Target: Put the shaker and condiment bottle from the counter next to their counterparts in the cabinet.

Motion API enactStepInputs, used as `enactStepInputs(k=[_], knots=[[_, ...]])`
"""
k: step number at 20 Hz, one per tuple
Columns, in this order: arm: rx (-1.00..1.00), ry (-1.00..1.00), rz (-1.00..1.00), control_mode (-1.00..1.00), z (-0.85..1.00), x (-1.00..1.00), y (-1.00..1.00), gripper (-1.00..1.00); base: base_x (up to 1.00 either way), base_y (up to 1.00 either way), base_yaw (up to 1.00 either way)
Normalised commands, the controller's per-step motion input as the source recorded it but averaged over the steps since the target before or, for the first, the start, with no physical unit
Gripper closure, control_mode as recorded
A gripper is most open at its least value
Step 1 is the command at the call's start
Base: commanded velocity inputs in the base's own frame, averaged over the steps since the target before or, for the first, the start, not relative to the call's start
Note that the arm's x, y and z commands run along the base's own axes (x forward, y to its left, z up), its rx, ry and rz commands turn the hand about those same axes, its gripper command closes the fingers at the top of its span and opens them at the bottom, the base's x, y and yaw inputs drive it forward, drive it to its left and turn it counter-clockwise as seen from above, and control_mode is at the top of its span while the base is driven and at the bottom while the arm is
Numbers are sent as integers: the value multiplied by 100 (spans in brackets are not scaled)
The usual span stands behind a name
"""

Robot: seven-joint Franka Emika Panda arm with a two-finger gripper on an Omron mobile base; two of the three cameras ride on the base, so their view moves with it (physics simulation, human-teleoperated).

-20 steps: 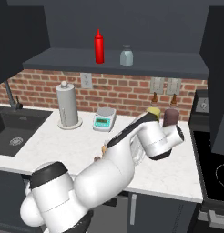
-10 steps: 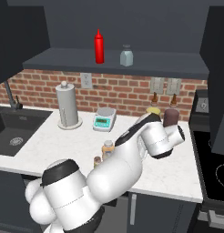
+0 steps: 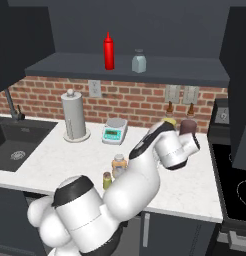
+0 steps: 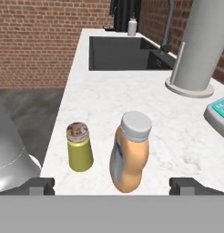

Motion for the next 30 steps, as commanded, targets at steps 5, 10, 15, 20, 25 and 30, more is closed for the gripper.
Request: enactStepInputs(k=[5,10,15,20,25,30], knots=[[0,-1,0,-100,-3,4,23,-100,0,0,0],[0,-6,0,-100,-15,21,25,-100,0,0,0],[0,-5,0,-100,-31,21,1,-100,0,0,0],[0,-2,0,-100,-30,23,0,-100,0,0,0],[0,0,0,-100,0,4,9,-100,0,0,0],[0,0,0,-100,0,0,1,-100,0,0,0]])
